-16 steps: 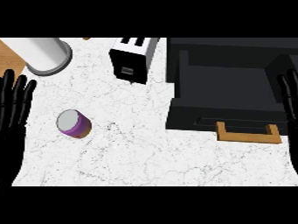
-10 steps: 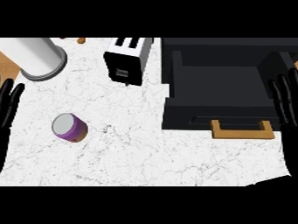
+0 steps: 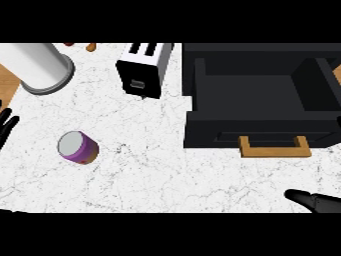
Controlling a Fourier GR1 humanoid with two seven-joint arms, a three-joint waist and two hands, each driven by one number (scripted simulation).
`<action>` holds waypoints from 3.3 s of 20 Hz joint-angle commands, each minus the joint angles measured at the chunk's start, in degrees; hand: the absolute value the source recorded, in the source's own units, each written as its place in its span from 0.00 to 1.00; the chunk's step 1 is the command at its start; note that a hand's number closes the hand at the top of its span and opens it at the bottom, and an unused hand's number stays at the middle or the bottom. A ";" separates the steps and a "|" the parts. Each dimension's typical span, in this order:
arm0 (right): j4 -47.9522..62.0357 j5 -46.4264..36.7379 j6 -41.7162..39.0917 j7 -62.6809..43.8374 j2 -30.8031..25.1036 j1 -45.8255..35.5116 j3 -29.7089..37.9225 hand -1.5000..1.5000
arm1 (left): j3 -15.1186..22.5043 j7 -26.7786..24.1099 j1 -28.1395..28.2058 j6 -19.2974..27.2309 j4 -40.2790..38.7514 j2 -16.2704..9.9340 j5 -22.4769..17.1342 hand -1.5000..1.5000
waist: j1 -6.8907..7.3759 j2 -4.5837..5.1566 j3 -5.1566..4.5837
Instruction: Pick up the can, place it into the drawer and close the drawer
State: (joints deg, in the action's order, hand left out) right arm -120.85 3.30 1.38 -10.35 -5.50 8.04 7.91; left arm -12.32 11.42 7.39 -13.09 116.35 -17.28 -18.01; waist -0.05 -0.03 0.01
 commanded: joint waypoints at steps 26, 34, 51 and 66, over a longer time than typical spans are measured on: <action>-1.36 16.63 -18.32 8.49 -1.01 15.36 18.35 0.00 | -9.51 17.56 -1.36 -0.04 0.37 3.07 -17.13 0.00 | -0.38 -0.02 0.00; -4.56 21.10 -21.74 5.64 -0.73 18.90 22.30 0.00 | -9.93 13.00 -7.50 -2.54 -13.88 2.32 -14.27 0.00 | -0.70 0.00 -0.04; -1.02 22.46 -26.92 4.46 0.02 15.65 28.70 0.00 | -4.97 -3.97 -10.70 -2.25 -32.05 7.37 1.02 0.00 | -0.41 0.04 -0.03; -3.88 22.21 -30.37 2.34 2.78 15.99 31.55 0.00 | -8.53 -21.15 -13.61 -3.11 -54.75 4.05 6.20 0.00 | -0.47 0.06 -0.04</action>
State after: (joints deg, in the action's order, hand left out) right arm -123.79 24.74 -28.07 -7.14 -2.81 23.50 38.15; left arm -19.47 -5.67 -3.27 -15.44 69.86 -11.29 -12.61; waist -0.39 0.01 -0.02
